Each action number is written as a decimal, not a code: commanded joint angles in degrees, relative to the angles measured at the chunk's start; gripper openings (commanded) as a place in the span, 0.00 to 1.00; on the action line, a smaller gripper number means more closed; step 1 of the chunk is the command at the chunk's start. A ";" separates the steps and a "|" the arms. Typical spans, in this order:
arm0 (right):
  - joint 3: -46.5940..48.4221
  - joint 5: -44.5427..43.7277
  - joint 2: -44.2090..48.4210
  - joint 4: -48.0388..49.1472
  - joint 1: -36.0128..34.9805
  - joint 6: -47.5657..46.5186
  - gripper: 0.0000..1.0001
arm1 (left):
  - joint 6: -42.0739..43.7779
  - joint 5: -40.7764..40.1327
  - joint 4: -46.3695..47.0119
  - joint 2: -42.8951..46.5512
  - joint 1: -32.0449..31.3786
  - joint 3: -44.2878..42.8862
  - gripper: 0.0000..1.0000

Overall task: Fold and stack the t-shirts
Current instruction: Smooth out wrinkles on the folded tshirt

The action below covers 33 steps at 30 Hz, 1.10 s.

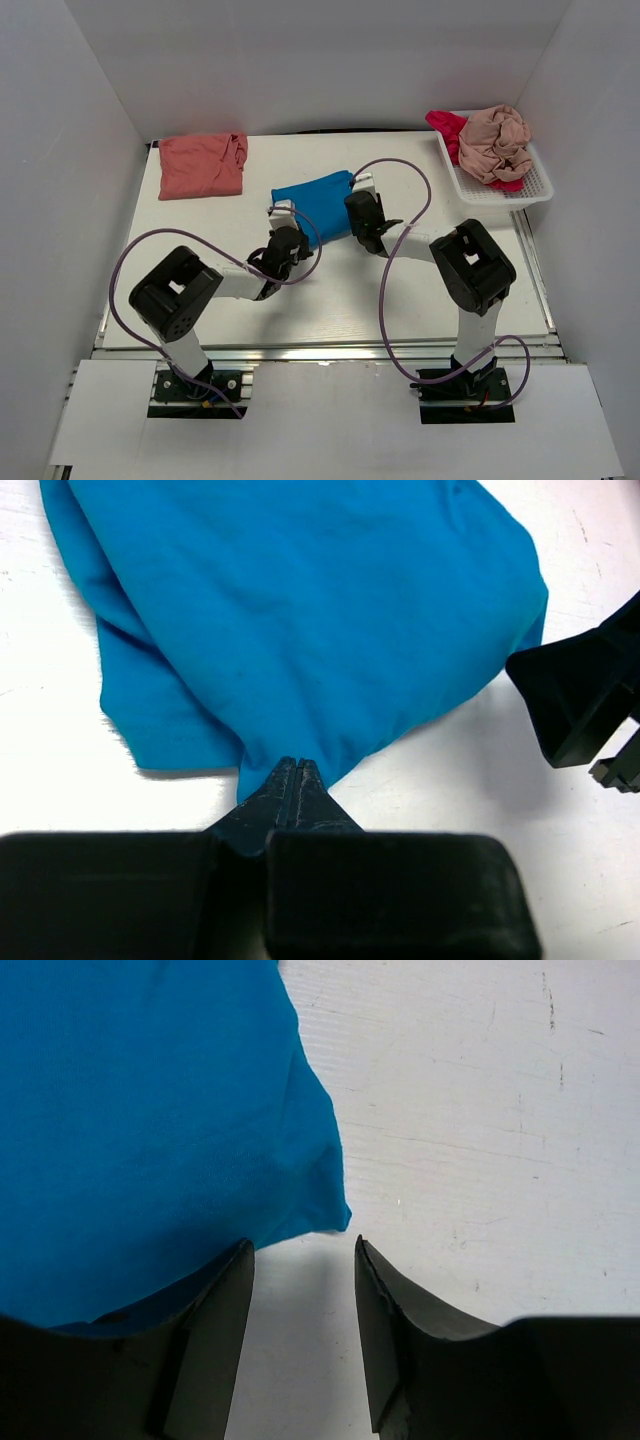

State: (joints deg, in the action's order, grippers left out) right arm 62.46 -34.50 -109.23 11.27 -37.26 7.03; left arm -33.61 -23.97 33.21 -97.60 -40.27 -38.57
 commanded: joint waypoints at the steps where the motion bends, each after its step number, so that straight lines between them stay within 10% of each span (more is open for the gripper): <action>1: 2.23 -2.06 -0.37 0.34 -0.01 -0.35 0.50 | -0.41 0.41 0.01 -0.30 -0.42 0.25 0.00; 21: 4.16 -3.47 -1.25 -2.04 0.34 0.09 0.54 | 0.21 -9.78 -6.67 3.30 -3.15 4.47 0.00; 33: 8.29 0.92 1.91 2.79 0.34 -5.53 0.55 | 10.29 -15.40 -2.02 -0.21 -3.15 -9.68 0.00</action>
State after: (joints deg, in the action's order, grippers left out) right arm 66.72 -35.31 -110.83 9.58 -37.12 3.97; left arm -28.10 -35.53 28.18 -96.82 -43.29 -45.39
